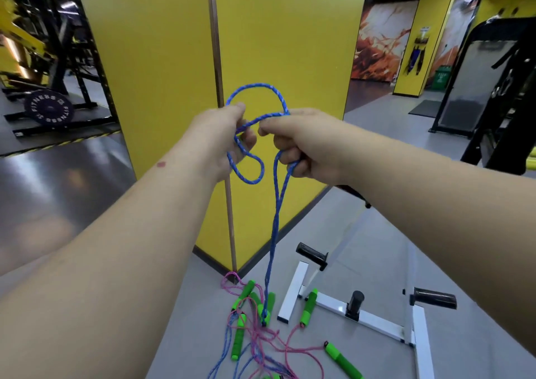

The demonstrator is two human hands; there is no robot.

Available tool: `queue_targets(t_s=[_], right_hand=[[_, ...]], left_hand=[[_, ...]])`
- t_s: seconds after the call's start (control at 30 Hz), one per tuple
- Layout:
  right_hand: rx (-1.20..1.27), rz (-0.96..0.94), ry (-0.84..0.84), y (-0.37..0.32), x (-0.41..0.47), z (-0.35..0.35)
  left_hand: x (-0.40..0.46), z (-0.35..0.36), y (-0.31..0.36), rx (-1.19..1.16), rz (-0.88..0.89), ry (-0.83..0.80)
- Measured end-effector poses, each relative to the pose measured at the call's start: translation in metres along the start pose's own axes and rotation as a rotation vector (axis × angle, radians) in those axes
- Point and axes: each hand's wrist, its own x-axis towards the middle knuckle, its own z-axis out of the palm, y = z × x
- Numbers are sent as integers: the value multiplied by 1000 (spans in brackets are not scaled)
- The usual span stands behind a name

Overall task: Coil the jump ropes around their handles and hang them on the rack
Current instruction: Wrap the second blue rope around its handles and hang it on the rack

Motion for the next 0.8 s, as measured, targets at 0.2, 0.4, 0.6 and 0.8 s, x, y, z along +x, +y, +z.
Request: queue_targets(t_s=[0.2,0.4,0.6,0.8], right_hand=[[453,-59,175,-43,6,4],[237,-30,166,-24,10,-5],[157,147,-47,33,-4,-4],[330,171,-310,25,-27,4]], left_hand=[[-39,-1,-74,-100,-100,-342],[-58,12,-61,21,-27,-432],[-41,20,9,-259,-78,-498],[-21,17,26,-342,-21,-299]])
